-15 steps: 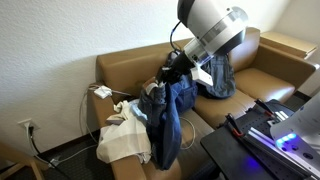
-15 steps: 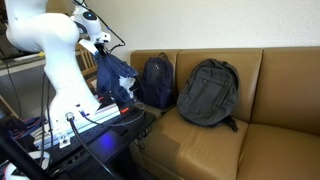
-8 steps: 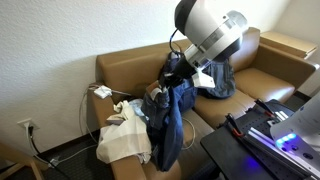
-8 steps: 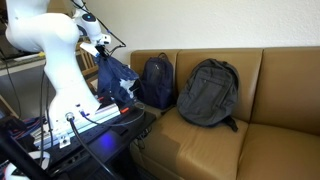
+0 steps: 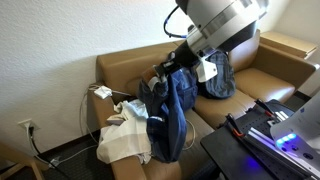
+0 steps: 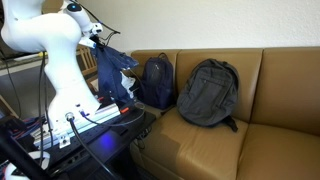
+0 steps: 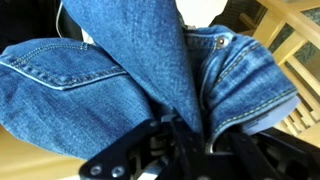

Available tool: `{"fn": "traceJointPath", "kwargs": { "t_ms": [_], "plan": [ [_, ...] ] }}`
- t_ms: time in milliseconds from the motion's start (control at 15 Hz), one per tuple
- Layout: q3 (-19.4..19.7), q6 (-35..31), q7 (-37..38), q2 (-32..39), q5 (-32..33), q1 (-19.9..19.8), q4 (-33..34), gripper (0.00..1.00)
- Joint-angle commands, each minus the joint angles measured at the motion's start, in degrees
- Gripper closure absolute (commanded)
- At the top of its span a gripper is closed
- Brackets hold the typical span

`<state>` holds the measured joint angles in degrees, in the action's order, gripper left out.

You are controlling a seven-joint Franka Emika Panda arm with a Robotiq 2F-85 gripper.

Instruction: Put the blue jeans on the armrest of the sofa

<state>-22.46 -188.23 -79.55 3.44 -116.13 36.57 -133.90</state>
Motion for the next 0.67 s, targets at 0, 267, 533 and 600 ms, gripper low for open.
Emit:
{"fn": "traceJointPath", "kwargs": {
  "t_ms": [0, 267, 533, 600],
  "plan": [
    [0.5, -2.0, -5.3, -9.7, -2.4, 2.2, -2.1, 0.95],
    [-2.4, -6.2, 9.7, -6.1, 21.5, -1.3, 8.5, 0.95],
    [-2.8, -5.2, 27.9, -7.1, 40.3, -2.7, 6.4, 0.79],
    [-2.7, -5.2, 28.5, -6.7, 41.6, -3.2, 7.8, 0.79]
  ]
}}
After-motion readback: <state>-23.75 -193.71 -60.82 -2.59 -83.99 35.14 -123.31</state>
